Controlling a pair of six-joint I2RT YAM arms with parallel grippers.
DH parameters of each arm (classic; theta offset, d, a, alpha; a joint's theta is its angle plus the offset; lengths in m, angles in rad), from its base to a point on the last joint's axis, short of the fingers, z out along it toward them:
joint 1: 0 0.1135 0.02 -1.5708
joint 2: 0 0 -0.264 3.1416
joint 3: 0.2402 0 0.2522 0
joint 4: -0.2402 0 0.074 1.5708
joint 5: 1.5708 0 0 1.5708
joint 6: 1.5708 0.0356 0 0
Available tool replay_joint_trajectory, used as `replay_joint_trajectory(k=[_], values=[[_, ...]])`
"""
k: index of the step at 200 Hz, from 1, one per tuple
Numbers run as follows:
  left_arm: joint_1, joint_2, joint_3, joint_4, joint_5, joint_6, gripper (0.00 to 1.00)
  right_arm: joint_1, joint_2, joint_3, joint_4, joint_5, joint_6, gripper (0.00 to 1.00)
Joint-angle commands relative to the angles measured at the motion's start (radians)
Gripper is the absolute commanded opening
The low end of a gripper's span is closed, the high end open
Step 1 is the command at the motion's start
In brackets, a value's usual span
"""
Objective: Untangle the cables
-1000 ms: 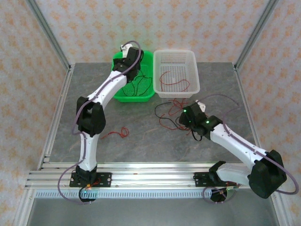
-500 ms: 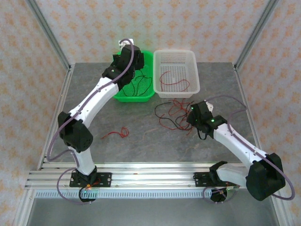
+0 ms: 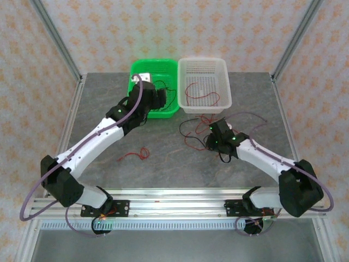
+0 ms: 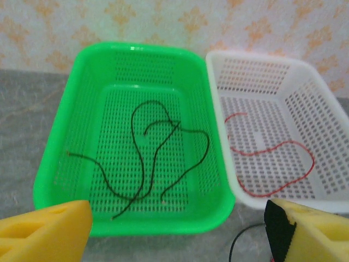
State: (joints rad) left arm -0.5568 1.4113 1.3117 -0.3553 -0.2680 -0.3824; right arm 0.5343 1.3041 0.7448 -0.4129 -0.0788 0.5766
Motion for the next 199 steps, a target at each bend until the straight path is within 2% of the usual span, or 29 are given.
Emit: replay_joint_trajectory(k=[1, 23, 169, 199], values=[[-0.009, -0.057, -0.066, 0.057, 0.016, -0.069, 0.85, 0.007, 0.044, 0.006, 0.048, 0.015, -0.002, 0.29], [-0.011, -0.077, -0.108, 0.062, 0.016, -0.085, 0.85, 0.007, 0.101, 0.019, 0.068, 0.024, -0.009, 0.23], [-0.012, -0.088, -0.134, 0.062, 0.0, -0.084, 0.85, 0.007, 0.251, 0.043, 0.154, 0.073, -0.02, 0.22], [-0.012, -0.096, -0.135, 0.055, -0.009, -0.081, 0.85, 0.007, 0.254, 0.04, 0.16, 0.074, -0.016, 0.13]])
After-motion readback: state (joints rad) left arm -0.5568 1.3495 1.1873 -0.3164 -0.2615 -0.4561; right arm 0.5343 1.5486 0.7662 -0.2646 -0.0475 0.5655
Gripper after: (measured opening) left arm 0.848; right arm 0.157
